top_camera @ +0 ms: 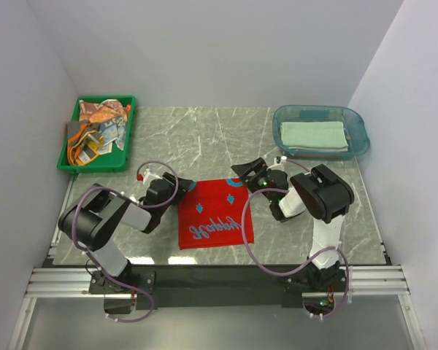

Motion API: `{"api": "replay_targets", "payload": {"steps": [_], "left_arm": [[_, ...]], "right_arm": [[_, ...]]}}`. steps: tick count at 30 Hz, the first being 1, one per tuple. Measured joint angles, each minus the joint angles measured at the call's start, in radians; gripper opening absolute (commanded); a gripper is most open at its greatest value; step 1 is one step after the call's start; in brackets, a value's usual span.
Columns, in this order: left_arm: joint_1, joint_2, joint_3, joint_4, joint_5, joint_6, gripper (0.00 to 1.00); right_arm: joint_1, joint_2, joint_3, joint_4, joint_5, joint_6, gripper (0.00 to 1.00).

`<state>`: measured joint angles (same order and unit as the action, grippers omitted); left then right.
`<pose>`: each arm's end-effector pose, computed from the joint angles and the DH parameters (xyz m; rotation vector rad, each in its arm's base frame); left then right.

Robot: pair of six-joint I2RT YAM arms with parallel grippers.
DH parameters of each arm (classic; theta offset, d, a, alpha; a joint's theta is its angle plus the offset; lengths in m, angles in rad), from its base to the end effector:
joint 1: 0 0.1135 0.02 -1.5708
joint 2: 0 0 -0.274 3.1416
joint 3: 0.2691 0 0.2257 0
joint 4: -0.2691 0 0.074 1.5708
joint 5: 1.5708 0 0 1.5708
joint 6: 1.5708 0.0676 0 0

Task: Fold and stack the towels
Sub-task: Fold the towel

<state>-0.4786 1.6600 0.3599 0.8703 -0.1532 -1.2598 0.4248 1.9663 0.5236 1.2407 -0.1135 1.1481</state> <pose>0.2608 -0.1237 0.1341 -0.9063 1.9261 -0.9367 0.3168 0.1517 0.1299 0.6034 1.8497 1.2006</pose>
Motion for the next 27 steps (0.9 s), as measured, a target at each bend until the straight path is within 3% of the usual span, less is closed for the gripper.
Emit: {"api": "replay_targets", "payload": {"steps": [9,13,17,20,22,27], "left_arm": [[-0.001,-0.08,0.055,-0.179,-0.019,0.053,0.69],[-0.008,-0.117,0.127,-0.322,-0.037,0.103,0.76],[-0.019,-0.156,0.216,-0.452,-0.063,0.151,0.75],[-0.021,-0.178,0.277,-0.532,-0.084,0.185,0.67],[-0.02,-0.194,0.306,-0.583,-0.101,0.219,0.53],[-0.018,-0.185,0.32,-0.639,-0.105,0.253,0.18]], "right_arm": [[-0.026,-0.168,-0.003,-0.176,-0.003,-0.134,0.83],[-0.031,-0.278,0.048,-0.369,-0.003,-0.246,0.81],[-0.031,-0.366,0.154,-0.589,0.001,-0.389,0.73],[-0.031,-0.399,0.258,-0.788,0.0,-0.506,0.7],[-0.031,-0.397,0.336,-0.904,-0.003,-0.576,0.58],[-0.031,-0.391,0.445,-1.082,-0.027,-0.691,0.53]]}}
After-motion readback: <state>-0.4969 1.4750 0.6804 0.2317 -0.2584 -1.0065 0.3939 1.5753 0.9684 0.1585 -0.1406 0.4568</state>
